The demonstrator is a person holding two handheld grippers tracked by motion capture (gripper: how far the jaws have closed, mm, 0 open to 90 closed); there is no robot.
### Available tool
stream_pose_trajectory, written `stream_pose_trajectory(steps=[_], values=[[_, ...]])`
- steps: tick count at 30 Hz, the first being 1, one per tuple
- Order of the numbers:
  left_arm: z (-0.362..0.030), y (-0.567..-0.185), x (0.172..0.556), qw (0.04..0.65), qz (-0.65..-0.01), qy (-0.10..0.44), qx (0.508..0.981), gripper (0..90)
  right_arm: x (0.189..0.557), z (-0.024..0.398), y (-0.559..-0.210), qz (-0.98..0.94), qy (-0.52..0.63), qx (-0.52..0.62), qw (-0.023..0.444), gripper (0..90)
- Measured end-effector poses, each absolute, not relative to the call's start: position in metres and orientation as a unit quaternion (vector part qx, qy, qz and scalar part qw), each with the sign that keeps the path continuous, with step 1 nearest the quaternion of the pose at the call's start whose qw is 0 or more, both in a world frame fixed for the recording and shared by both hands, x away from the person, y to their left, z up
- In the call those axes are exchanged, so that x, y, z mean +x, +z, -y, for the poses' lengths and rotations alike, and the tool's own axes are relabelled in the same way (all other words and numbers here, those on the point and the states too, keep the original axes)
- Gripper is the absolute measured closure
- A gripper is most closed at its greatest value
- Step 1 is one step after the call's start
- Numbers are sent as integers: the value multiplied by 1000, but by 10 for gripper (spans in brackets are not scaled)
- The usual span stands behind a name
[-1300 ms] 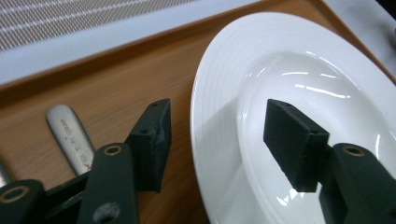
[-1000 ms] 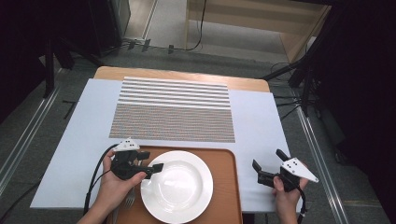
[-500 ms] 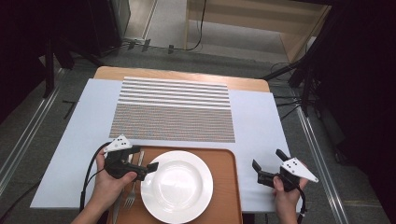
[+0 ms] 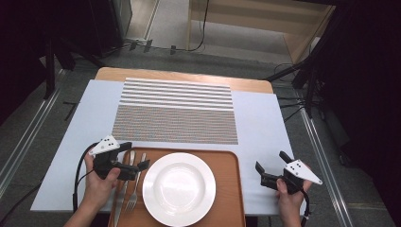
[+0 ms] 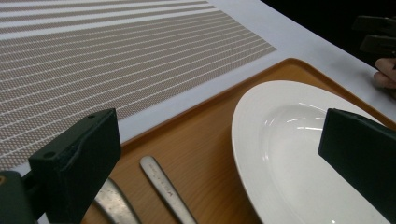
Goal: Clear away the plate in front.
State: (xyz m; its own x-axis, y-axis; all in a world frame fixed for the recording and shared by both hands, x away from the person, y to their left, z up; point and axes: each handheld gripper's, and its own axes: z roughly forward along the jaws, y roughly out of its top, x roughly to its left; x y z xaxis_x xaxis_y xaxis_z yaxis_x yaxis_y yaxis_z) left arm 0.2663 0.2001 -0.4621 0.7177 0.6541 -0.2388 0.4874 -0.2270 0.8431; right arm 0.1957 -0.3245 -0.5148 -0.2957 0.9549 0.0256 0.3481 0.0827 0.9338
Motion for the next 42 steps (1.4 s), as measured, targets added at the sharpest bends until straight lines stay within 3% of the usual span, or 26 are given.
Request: stream_pose_trajectory(steps=[42], values=[[-297, -479, 260, 489, -424, 169, 744, 0, 195, 324, -515, -658, 460, 497, 329, 0]])
